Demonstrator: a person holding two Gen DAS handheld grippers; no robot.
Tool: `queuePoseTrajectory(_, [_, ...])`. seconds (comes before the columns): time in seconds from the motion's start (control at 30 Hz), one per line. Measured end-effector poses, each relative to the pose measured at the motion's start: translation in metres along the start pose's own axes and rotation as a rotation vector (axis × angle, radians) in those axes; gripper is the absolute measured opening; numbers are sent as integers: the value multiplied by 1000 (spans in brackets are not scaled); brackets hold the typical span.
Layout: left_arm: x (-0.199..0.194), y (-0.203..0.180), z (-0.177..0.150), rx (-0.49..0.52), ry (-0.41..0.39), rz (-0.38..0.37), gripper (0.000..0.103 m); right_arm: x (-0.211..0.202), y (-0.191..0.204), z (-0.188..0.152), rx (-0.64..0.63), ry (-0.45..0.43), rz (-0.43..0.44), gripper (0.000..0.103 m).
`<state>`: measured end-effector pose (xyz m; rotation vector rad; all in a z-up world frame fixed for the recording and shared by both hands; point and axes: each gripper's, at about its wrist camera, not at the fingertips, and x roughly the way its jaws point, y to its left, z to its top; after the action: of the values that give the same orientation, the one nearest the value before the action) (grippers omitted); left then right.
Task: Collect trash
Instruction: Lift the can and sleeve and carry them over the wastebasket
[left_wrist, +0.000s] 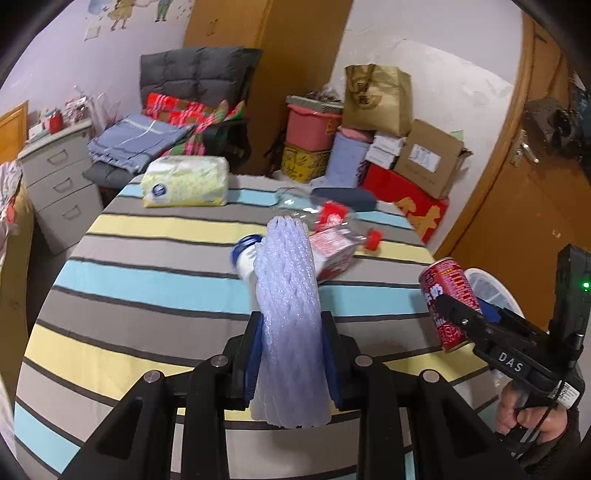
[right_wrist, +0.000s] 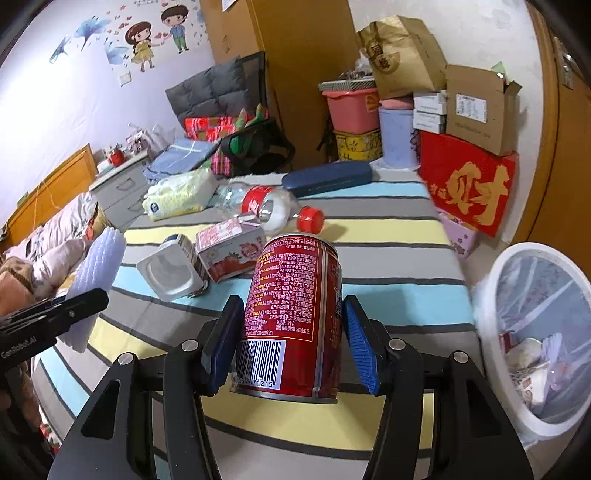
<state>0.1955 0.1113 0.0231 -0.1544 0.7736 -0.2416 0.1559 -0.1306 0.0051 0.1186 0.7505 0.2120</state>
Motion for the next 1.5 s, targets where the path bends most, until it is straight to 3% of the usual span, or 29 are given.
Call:
queuePoseTrajectory(0.77, [7,-141,0,175,-11,-173,30,-61,-70,-3,70,-140,-131,56])
queuePoseTrajectory(1.5, [62,-270,-9,299,75,-324,30,-91,-149,-14,162,-158,-266,56])
